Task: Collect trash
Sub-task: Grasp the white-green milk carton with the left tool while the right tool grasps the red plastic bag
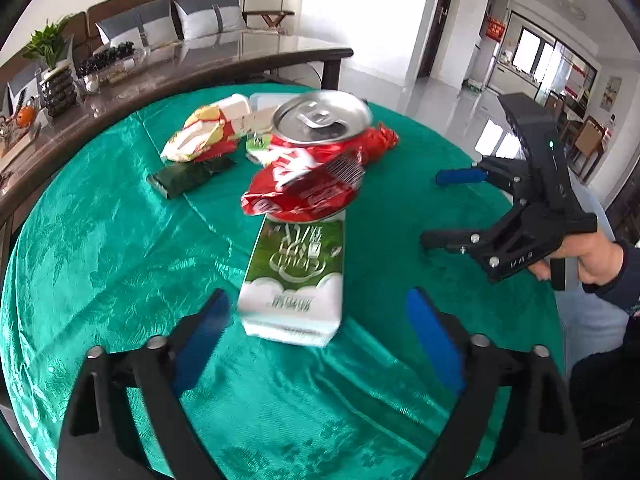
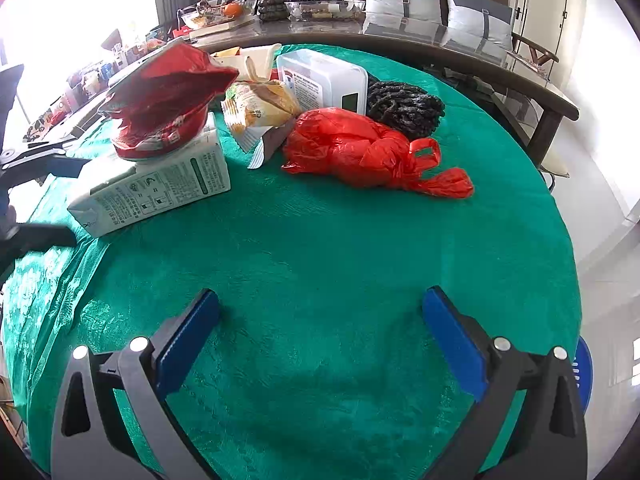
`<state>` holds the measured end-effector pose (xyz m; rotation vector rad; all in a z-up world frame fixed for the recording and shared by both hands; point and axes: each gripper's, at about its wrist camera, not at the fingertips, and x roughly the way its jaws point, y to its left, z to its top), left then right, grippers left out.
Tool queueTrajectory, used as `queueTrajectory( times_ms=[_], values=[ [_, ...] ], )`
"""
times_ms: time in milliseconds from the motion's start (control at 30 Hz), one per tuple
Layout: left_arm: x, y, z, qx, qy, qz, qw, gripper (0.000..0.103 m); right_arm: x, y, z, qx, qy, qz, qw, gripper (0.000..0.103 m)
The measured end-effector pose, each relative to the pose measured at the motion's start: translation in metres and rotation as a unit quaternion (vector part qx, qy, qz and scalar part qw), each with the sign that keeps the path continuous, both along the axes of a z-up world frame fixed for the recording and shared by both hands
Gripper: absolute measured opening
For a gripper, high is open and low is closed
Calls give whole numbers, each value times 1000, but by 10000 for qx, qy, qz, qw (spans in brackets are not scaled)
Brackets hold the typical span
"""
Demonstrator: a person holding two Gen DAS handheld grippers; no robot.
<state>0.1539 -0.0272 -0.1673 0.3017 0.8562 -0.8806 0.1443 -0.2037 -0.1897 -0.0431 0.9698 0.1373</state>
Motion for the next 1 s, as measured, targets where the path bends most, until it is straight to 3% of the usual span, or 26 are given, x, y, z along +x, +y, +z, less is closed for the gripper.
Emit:
queueTrajectory(
  times_ms=[200, 300, 500, 667, 767, 800, 867, 1000],
  values=[
    [10, -25, -8, 226, -238, 175, 9993, 89, -3, -9, 3, 286, -104, -22, 9995, 99],
    [11, -28, -9, 292, -121, 201, 9993, 49, -9, -17, 16, 586, -375, -69, 9976, 99],
    [-28, -13, 3, 422, -282, 699, 9963, 46, -7, -18, 55, 1043, -665, -61, 9923, 99],
    [-29, 10, 28, -514, 764, 1288, 9874, 46, -1, -19, 52, 1134, -608, -345, 9911, 99],
    [-11, 14, 21, -1359, 1947, 1172, 9643, 46, 1, -29, 48, 1271, -501, -638, 9886, 99],
    [-9, 10, 19, -1175, 1895, 1277, 9664, 46, -1, -33, 48, 1321, -504, -681, 9876, 99],
    [-16, 0, 18, -461, 1203, 1500, 9803, 46, -6, -39, 49, 1191, -547, -708, 9888, 99],
    [-33, -1, 17, -406, 920, 1601, 9820, 46, -9, -55, 48, 882, -538, -796, 9915, 99]
  ],
)
